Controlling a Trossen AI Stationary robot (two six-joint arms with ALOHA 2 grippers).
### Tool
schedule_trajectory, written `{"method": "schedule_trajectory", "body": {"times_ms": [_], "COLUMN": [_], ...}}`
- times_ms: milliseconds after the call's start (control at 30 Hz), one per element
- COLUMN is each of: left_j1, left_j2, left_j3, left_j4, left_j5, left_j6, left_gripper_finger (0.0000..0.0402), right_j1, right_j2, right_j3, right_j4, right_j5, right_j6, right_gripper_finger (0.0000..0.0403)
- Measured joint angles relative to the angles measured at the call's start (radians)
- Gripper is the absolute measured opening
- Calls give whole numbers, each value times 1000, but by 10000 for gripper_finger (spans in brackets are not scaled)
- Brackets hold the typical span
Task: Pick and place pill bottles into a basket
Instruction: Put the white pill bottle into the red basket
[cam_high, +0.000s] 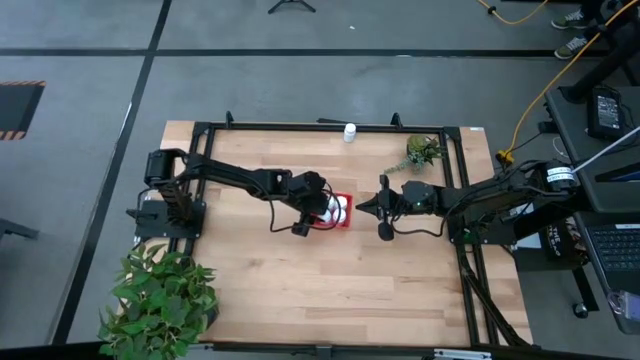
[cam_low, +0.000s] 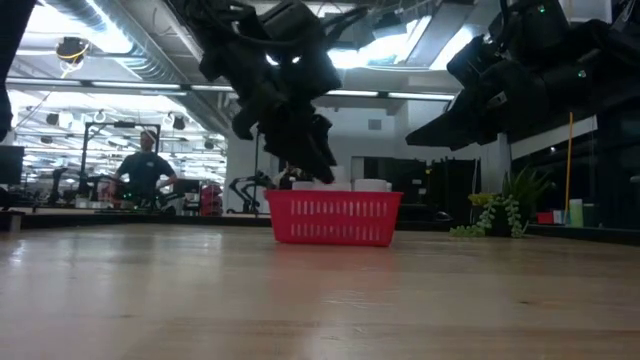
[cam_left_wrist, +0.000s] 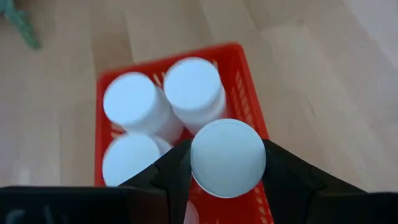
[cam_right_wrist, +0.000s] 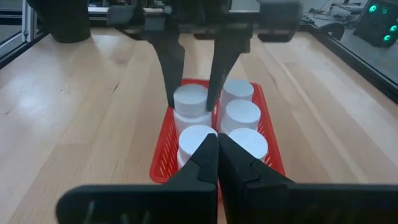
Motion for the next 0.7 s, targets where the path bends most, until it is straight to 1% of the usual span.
{"method": "schedule_trajectory", "body": {"times_ms": [267, 467, 700], "left_j1": [0, 0, 0], "left_j2": [42, 42, 42], "left_j3": [1, 1, 1], "left_j4": [28, 28, 28], "left_j5": [-1, -1, -1], "left_j6": [-3, -3, -4], "left_gripper_finger": [156, 182, 184], "right_j1": [0, 0, 0], "right_j2": [0, 0, 0], "right_j3": [0, 0, 0], "right_j4": [-8, -10, -10], "right_j5": [0, 0, 0], "right_j6": [1, 0, 0], "right_gripper_finger": [3, 3, 3]}}
